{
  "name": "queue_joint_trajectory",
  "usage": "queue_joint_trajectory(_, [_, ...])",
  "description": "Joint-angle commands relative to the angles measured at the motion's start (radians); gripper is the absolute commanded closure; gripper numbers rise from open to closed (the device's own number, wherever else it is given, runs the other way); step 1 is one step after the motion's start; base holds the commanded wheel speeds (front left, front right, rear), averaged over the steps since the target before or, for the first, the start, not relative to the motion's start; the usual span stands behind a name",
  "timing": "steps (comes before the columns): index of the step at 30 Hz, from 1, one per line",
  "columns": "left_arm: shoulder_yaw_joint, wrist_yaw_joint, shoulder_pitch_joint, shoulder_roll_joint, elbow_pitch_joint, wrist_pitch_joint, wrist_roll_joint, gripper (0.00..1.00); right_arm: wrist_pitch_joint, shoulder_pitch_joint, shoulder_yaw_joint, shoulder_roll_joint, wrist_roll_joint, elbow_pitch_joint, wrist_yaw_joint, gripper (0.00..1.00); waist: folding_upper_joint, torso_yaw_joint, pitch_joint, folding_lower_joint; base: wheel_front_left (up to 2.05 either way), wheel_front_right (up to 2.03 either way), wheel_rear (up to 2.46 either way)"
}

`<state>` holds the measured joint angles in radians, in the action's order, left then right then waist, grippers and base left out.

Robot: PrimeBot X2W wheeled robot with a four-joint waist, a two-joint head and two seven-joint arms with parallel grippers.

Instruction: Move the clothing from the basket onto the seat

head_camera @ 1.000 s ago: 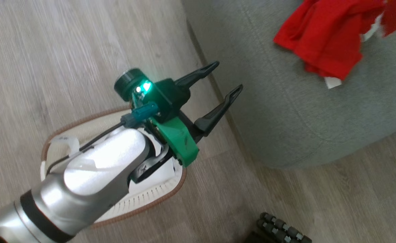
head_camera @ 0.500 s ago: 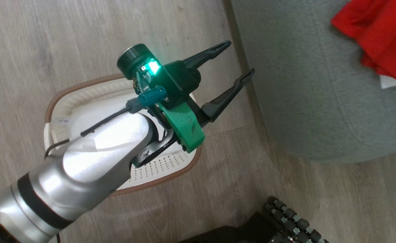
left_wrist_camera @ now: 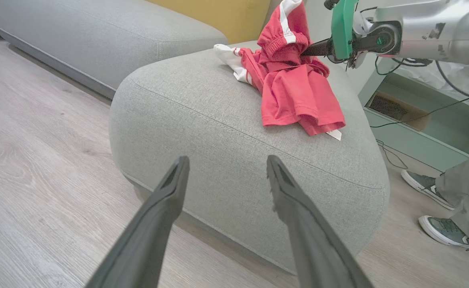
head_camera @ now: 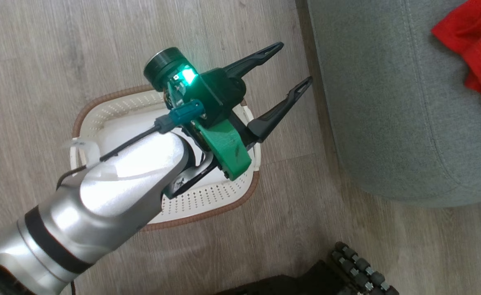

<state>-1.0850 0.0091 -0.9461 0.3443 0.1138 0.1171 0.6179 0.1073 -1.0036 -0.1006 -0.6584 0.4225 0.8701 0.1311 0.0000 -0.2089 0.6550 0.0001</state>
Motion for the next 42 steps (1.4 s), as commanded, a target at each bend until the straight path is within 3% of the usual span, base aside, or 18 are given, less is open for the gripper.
queue_joint_trajectory(1, [0.034, 0.0, -0.02, 0.002, -0.021, 0.012, 0.002, 0.0, 0.018, -0.005, -0.01, -0.052, 0.011, -0.008, 0.0, 0.0, 0.0, 0.003, -0.013, -0.0001, 0.0, 0.0, 0.0])
queue_joint_trajectory(15, [0.033, 0.011, 0.059, -0.003, 0.036, 0.066, 0.045, 0.0, 0.039, 0.016, -0.153, -0.088, 0.078, 0.007, 0.0, 0.0, 0.0, -0.013, -0.191, -0.0001, 0.0, 0.0, 0.0])
queue_joint_trajectory(26, [0.057, 0.042, 0.178, 0.009, 0.049, 0.112, 0.1, 0.0, -0.1, 0.112, -0.273, -0.13, 0.245, -0.078, 0.0, 0.0, 0.0, -0.02, -0.389, -0.0001, 0.0, 0.0, 0.0])
queue_joint_trajectory(36, [0.091, 0.069, 0.262, 0.019, 0.035, 0.133, 0.13, 0.0, -0.207, 0.214, -0.246, -0.152, 0.297, -0.228, 0.0, 0.0, 0.0, 0.021, -0.505, -0.0001, 0.0, 0.0, 0.0])
queue_joint_trajectory(42, [0.122, 0.085, 0.319, 0.032, 0.026, 0.14, 0.145, 0.0, -0.228, 0.328, -0.164, -0.102, 0.271, -0.351, 0.0, 0.0, 0.0, 0.059, -0.562, -0.0001, 0.0, 0.0, 0.0])
